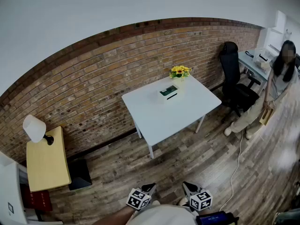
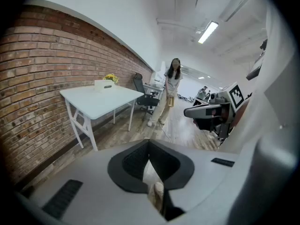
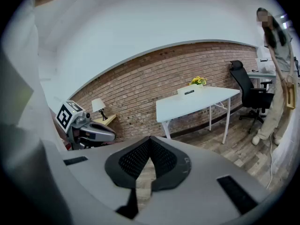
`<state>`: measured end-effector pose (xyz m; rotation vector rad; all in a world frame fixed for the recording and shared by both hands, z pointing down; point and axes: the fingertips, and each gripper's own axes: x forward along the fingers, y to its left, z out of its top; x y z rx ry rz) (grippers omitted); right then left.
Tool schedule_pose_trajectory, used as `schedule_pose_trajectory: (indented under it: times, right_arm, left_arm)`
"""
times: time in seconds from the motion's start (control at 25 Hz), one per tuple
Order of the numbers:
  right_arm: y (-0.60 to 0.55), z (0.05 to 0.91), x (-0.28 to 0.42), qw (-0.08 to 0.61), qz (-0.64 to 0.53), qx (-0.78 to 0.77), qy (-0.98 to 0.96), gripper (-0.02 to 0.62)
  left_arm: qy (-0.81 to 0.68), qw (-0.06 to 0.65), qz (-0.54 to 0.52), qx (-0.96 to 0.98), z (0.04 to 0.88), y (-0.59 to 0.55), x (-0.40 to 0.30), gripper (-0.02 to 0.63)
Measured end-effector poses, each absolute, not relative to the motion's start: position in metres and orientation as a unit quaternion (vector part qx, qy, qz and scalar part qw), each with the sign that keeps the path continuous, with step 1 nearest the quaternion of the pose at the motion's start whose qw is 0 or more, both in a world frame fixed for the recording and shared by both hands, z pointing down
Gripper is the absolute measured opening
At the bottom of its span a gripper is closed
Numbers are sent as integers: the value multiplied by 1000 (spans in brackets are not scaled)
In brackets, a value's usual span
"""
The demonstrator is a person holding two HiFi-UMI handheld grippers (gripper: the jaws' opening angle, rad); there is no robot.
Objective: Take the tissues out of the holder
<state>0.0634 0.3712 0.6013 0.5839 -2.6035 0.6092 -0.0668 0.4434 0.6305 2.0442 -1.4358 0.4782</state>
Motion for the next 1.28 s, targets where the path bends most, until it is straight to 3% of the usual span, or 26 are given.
schedule_pose_trajectory:
  times: [0.36,0.84,1.28]
  right_arm:
    - [349,585,62,157,242,201,-936,6]
    - [336,610,75,205,238,203,-928,6]
    - [318,614,89,206,249,188,-928,6]
  left_arm:
    - [-575,290,159,749,624,430,-74,8]
    - [-573,285,177,747,624,413,-52,8]
    - [-575,289,193,741,622,399,-28,8]
